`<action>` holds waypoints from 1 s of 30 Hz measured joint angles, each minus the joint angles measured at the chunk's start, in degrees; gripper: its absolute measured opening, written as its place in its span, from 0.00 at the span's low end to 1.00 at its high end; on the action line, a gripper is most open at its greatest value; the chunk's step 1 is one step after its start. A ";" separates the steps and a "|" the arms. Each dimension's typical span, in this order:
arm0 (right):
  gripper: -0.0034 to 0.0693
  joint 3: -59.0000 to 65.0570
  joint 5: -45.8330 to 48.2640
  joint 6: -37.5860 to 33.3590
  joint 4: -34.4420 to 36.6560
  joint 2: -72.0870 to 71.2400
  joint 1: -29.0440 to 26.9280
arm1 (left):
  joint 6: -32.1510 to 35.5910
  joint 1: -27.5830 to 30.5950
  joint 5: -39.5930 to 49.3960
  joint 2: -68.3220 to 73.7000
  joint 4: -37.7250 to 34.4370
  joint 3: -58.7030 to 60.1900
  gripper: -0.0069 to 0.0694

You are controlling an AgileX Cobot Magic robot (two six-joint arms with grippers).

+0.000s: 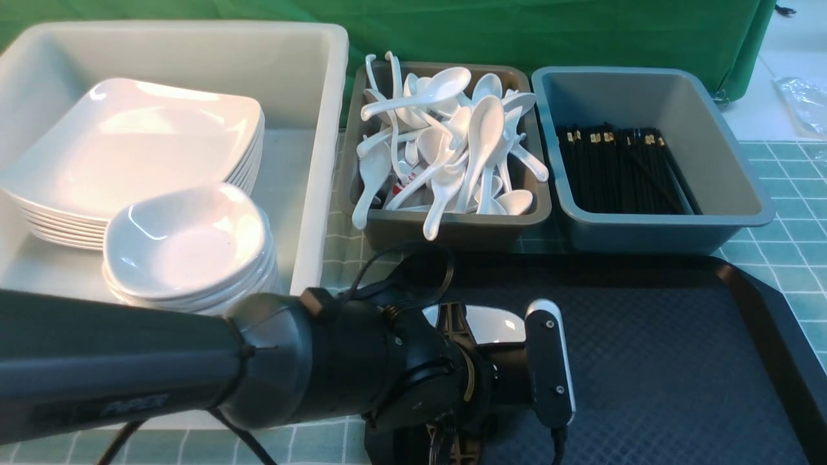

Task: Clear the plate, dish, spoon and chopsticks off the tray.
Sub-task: Use the left arm to grab a small plate from the dinner plate, then use the left arm to put the small plate into the large storage box on the left

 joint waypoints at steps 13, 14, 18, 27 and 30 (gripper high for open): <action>0.10 0.00 -8.15 0.00 0.00 0.00 0.00 | -3.17 -4.05 13.24 -32.75 5.40 0.28 0.11; 0.10 0.00 -9.91 0.00 0.00 0.00 0.00 | -3.23 -2.78 15.35 -34.82 6.54 0.28 0.11; 0.10 0.00 -17.47 -0.38 0.00 0.00 0.00 | -2.44 4.59 23.99 -42.03 9.85 0.59 0.11; 0.10 0.00 -25.07 -1.80 0.04 1.15 0.00 | 4.40 26.47 26.11 -38.83 6.87 0.72 0.11; 0.10 0.05 -24.66 -1.92 0.04 1.61 0.00 | 4.47 27.93 25.27 -35.78 6.19 0.72 0.11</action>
